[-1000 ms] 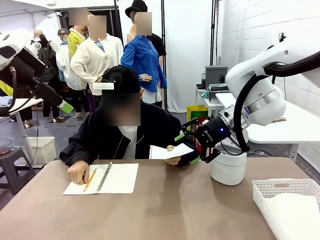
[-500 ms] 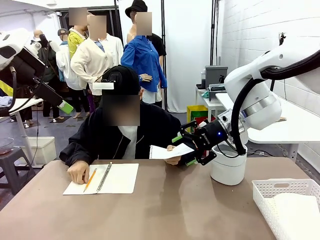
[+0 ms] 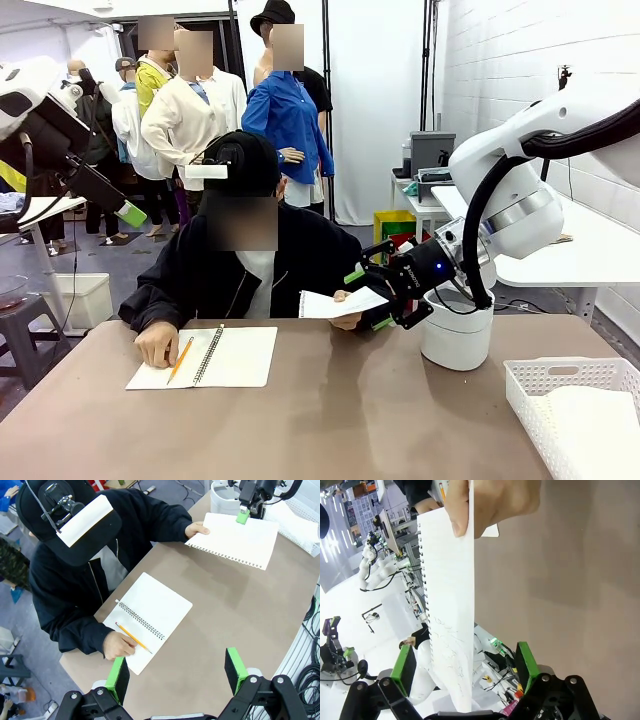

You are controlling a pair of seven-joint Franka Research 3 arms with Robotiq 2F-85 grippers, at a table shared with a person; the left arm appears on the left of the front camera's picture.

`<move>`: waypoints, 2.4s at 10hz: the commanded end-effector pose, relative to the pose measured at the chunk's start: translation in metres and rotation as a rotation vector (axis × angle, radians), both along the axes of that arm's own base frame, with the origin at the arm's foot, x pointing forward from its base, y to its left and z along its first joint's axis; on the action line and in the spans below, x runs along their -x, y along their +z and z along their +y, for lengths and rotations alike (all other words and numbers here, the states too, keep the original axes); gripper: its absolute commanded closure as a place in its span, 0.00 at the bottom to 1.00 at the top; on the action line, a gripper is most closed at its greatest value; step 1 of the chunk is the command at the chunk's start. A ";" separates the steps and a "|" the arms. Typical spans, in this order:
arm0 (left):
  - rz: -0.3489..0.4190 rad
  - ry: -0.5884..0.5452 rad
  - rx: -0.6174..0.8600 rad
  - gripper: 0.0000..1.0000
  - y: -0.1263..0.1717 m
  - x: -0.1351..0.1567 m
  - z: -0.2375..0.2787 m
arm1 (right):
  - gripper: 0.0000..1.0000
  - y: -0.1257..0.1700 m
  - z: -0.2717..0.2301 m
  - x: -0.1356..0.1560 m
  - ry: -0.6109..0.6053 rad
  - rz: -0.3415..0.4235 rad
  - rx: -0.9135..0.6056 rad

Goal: Sort the paper based on its condition.
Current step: If a person hands you a paper, place it in the Organizing basket , and if it's crumpled, put it in the Trash can.

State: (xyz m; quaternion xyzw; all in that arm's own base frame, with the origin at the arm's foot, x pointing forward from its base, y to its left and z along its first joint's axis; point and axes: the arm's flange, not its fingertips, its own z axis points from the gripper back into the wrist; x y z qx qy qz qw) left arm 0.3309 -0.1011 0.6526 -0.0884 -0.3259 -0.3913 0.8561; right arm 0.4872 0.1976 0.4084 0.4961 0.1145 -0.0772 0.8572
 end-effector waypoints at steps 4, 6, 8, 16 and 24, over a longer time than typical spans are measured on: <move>0.003 0.015 -0.002 0.00 0.000 0.001 -0.002 | 0.79 -0.005 -0.002 0.001 0.005 -0.045 0.014; 0.003 0.015 -0.002 0.00 0.000 0.001 -0.002 | 1.00 -0.005 -0.002 0.001 0.008 -0.049 0.018; 0.003 0.015 -0.002 0.00 0.000 0.001 -0.002 | 1.00 -0.005 -0.003 0.002 0.013 -0.055 0.024; 0.003 0.015 -0.002 0.00 0.000 0.001 -0.002 | 1.00 0.005 -0.004 0.011 0.076 -0.122 0.013; 0.003 0.015 -0.002 0.00 0.000 0.001 -0.002 | 1.00 0.148 -0.044 0.088 0.308 -0.724 0.225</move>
